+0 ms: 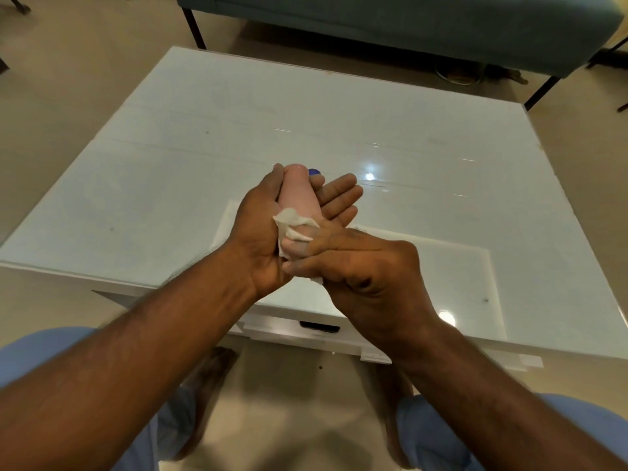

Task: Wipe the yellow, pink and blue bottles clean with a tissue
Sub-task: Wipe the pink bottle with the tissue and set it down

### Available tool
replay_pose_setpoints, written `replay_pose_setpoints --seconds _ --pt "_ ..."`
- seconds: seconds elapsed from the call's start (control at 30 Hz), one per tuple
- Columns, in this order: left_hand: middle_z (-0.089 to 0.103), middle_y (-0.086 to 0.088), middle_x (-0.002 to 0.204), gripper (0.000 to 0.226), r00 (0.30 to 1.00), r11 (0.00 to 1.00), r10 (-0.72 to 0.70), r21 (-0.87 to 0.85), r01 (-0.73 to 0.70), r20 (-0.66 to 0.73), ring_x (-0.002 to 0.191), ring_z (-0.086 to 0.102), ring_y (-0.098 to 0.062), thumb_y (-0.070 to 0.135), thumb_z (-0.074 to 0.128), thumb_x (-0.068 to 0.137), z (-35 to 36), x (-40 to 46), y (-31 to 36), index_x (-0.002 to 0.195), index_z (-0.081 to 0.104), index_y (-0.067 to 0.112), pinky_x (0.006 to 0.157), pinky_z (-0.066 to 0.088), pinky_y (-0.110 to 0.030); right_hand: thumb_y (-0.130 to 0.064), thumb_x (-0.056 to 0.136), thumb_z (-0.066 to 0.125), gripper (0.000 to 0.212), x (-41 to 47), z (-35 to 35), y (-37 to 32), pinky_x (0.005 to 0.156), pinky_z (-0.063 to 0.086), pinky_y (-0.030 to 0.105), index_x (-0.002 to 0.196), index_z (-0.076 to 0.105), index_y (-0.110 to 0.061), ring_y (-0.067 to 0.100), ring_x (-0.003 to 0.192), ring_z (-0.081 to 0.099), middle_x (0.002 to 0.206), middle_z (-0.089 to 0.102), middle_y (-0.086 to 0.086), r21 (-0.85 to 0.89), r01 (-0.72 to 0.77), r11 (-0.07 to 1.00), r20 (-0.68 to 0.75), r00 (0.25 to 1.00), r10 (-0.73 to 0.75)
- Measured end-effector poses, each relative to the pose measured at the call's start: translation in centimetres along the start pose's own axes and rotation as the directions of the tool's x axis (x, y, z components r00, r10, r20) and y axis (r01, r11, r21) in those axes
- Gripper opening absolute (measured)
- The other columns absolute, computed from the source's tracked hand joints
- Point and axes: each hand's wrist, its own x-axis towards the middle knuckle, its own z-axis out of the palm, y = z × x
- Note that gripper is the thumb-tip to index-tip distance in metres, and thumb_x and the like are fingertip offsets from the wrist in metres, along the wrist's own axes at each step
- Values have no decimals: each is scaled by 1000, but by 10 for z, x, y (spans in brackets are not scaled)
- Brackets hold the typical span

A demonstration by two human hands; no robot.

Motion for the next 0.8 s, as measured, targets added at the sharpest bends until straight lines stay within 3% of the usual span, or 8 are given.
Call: replay_pose_setpoints --seconds 0.1,0.23,0.33,0.43,0.5,0.6,0.7,0.8 --pt "68 -23 124 49 1000 1000 -17 -1 17 19 117 65 -36 50 32 103 2 -2 1 105 56 7 100 51 -49 5 83 83 17 2 0 -2 99 59 38 99 82 0 23 107 76 109 80 12 65 9 998 1 1000 -9" --pt "66 -23 128 53 998 999 -28 48 25 53 118 65 -36 52 32 103 0 -4 4 111 55 5 100 50 -48 0 90 79 30 1 3 -5 107 54 36 120 76 -1 21 126 67 129 73 11 -11 -17 1000 11 1000 17" --pt "66 -22 128 60 997 984 -25 176 12 67 119 65 -33 53 30 104 5 -8 4 124 51 1 104 50 -43 -2 92 75 57 4 2 -5 124 36 38 146 55 0 23 153 38 158 47 14 -53 -89 995 99 991 94" --pt "70 -22 121 62 1000 960 30 279 -28 -2 116 67 -31 52 28 104 8 -9 -2 124 56 0 108 45 -43 -4 93 71 75 5 4 -5 130 22 37 158 35 -2 23 161 14 171 22 13 -74 -159 985 215 961 171" --pt "72 -19 119 67 997 956 56 291 -36 -59 116 67 -29 55 25 104 6 -8 -2 123 63 2 110 44 -42 -3 92 75 67 2 8 -6 125 34 36 153 47 -3 23 157 31 165 37 13 -62 -172 983 155 971 180" --pt "72 -19 119 65 986 987 65 153 -41 -156 121 63 -33 54 24 104 1 -2 2 105 68 6 113 41 -44 -5 84 85 40 3 4 -4 104 56 33 123 75 -4 21 127 67 133 71 11 -69 -97 993 -18 995 96" --pt "73 -19 117 56 985 991 53 128 -32 -163 121 62 -34 56 26 103 1 -1 6 102 59 10 102 49 -47 -7 83 87 35 7 2 -3 102 56 30 117 78 -6 19 121 71 126 75 7 -118 -67 991 -47 997 62" --pt "72 -16 120 65 985 963 83 266 -40 -153 116 68 -28 58 23 103 1 -2 3 121 60 9 100 51 -42 -8 88 81 58 7 6 -2 116 45 30 142 61 -5 19 142 53 151 58 8 -107 -166 980 42 984 172"
